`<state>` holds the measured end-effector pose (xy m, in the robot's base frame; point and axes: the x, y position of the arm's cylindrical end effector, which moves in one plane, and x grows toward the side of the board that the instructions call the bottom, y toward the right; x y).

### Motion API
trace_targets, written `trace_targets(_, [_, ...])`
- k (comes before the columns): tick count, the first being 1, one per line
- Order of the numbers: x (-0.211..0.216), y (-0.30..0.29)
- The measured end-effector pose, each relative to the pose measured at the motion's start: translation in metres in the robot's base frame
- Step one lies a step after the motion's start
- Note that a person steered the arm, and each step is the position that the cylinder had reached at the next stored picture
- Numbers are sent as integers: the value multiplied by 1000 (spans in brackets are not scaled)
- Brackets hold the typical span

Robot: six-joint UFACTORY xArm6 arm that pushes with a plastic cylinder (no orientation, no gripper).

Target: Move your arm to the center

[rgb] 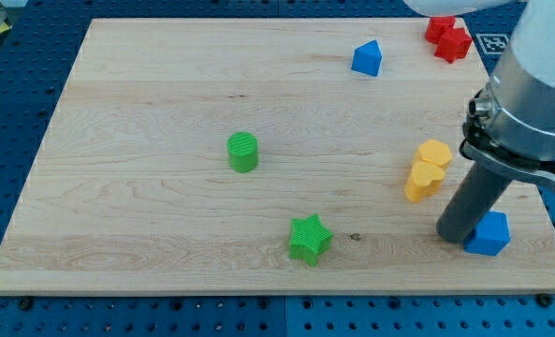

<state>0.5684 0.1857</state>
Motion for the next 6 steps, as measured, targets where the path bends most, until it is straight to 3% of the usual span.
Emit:
trace_targets(2, [0, -1])
trace_targets(4, [-13, -82])
trace_targets(6, [-87, -129])
